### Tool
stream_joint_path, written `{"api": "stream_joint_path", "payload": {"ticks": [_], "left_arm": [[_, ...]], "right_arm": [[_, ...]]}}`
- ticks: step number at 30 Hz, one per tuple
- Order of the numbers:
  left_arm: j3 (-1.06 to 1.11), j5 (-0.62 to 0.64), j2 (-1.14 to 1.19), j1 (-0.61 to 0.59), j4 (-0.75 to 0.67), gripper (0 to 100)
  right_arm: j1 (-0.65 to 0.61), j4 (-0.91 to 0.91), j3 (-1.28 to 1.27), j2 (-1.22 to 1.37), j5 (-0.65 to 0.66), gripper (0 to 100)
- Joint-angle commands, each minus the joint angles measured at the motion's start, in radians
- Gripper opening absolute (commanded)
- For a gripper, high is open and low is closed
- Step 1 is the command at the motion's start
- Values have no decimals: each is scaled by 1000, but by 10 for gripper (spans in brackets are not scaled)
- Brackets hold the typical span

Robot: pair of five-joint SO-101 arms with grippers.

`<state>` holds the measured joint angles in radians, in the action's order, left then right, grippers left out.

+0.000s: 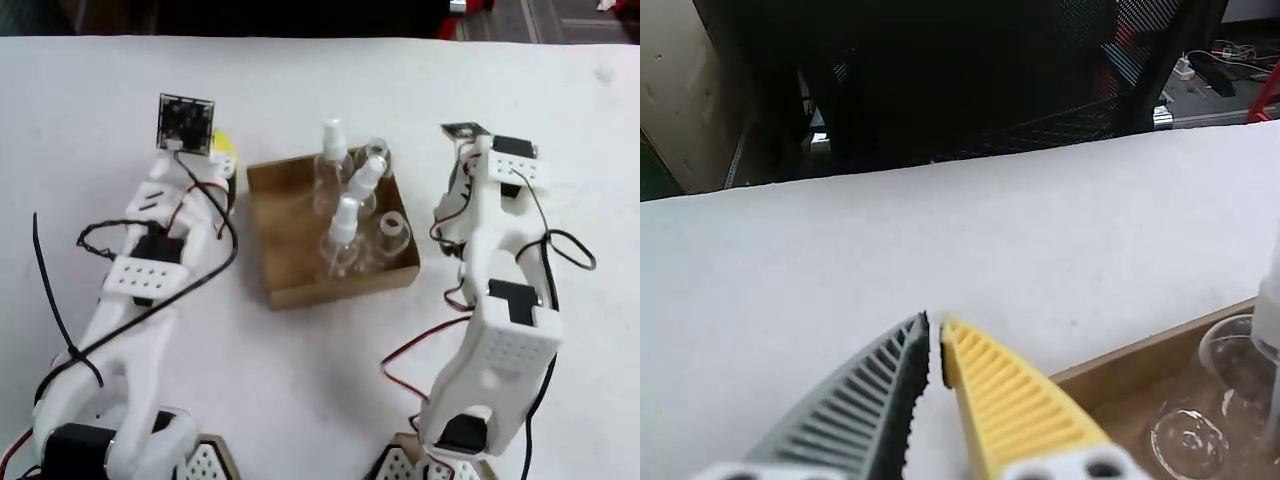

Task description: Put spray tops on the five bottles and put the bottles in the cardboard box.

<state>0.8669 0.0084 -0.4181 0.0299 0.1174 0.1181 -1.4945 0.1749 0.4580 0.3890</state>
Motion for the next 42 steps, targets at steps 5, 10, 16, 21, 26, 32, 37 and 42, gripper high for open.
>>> {"api": "stream_joint_path", "payload": {"ticks": [5,10,16,21,26,32,37,42], "left_arm": [[-55,11,-4,2,-28,24],[-55,11,-4,2,-28,24],[-55,11,-4,2,-28,24],[-55,8,-4,4,-28,24],[-55,3,-4,18,-26,24],[-55,3,-4,19,-25,24],[-55,3,-4,19,-25,24],[-55,3,-4,18,-23,24]], "right_arm": [[-42,8,-26,-18,-66,16],[-58,-7,-49,-18,-66,16],[-113,-5,-110,-18,-66,16],[-134,-5,-117,-18,-94,16],[-156,-7,-138,-18,-114,16],[-180,-5,-166,-18,-114,16],[-153,-7,-144,-25,-106,16],[-19,-19,81,-124,18,16]]}}
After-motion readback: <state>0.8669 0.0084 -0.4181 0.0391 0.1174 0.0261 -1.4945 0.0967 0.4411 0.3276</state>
